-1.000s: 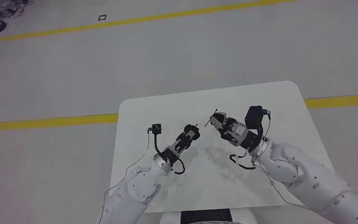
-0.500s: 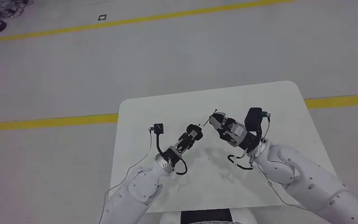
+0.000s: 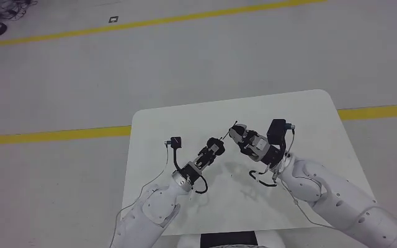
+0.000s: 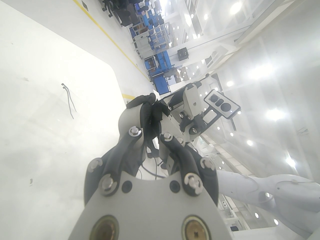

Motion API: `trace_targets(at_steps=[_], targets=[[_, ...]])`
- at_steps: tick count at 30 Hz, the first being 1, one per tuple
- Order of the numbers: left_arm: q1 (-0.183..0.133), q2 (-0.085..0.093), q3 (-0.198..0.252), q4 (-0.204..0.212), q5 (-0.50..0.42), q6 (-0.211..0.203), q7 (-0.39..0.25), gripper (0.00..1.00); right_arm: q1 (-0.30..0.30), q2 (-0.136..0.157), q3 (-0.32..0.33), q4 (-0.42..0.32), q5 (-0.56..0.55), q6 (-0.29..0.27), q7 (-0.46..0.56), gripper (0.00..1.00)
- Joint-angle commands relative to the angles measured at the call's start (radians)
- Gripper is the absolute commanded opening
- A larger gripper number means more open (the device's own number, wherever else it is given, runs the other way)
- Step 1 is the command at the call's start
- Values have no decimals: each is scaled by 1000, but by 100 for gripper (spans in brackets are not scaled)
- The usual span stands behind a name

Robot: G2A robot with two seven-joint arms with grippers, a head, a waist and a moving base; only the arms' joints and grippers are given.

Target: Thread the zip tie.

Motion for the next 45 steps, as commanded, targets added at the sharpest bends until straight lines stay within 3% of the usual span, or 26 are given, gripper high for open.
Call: trace_targets(at_steps=[1, 45], targets=[[0, 0, 0, 0, 0, 0, 0, 0, 3, -1, -2, 3, -3, 0, -3, 0], [0, 0, 0, 0, 0, 0, 0, 0, 28, -22, -22, 39, -16, 0, -34, 0]])
